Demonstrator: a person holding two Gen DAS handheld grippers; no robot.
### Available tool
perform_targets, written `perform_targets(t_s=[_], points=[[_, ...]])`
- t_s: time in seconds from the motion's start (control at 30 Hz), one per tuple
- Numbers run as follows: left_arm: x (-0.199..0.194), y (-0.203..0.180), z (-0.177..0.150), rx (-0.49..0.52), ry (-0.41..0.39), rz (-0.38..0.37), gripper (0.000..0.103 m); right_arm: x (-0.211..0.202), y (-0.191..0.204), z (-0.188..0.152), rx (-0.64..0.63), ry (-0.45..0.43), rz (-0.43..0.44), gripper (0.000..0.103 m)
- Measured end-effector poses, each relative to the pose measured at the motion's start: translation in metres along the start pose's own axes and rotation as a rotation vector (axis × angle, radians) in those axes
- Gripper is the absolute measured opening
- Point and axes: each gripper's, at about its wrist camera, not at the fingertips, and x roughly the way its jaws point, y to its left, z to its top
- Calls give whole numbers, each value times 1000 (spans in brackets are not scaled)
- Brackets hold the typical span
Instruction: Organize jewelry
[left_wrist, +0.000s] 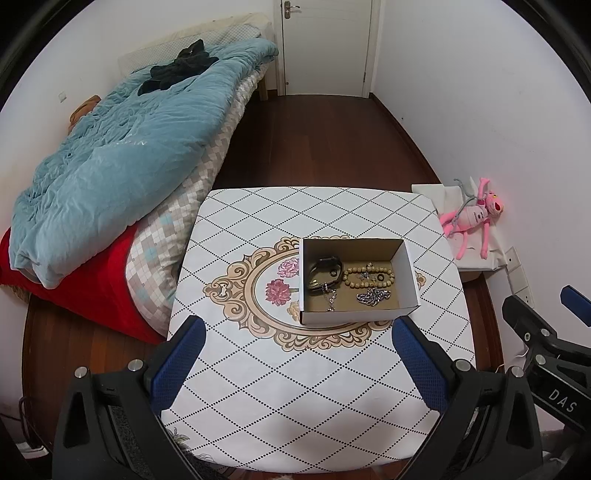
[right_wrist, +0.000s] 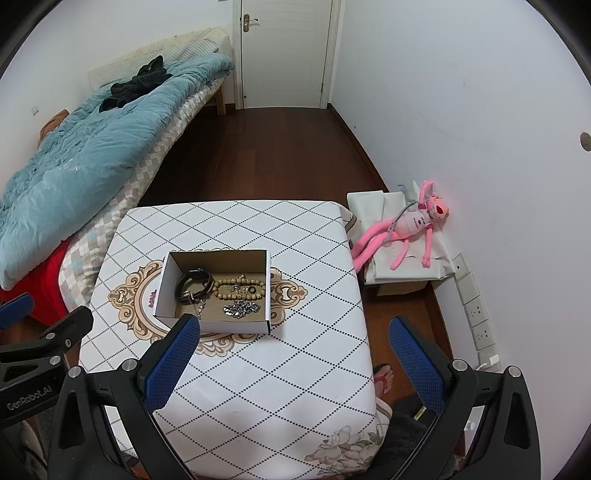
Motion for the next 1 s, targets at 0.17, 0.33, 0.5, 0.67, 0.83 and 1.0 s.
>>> perform_targets(t_s=[0.17,0.33,0.5,0.67,0.83,1.0], points=[[0,0,1,4,0,-3,103,0,0,0,1,-1,0,103],[-2,-3,0,8,-1,-4,103,0,-1,0,3,1,0,103],[-2,-3,-1,8,1,-8,103,0,-2,-1,1,0,-4,103],[-3,-3,-2,7,3,-11,103,0,-1,-1,0,0,-4,103],[-3,-3,-2,6,3,-7,103,-1,-1,-1,0,1,-4,103],[-3,-3,-2,6,3,-8,103,-1,-2,-1,-1,2,-5,103]])
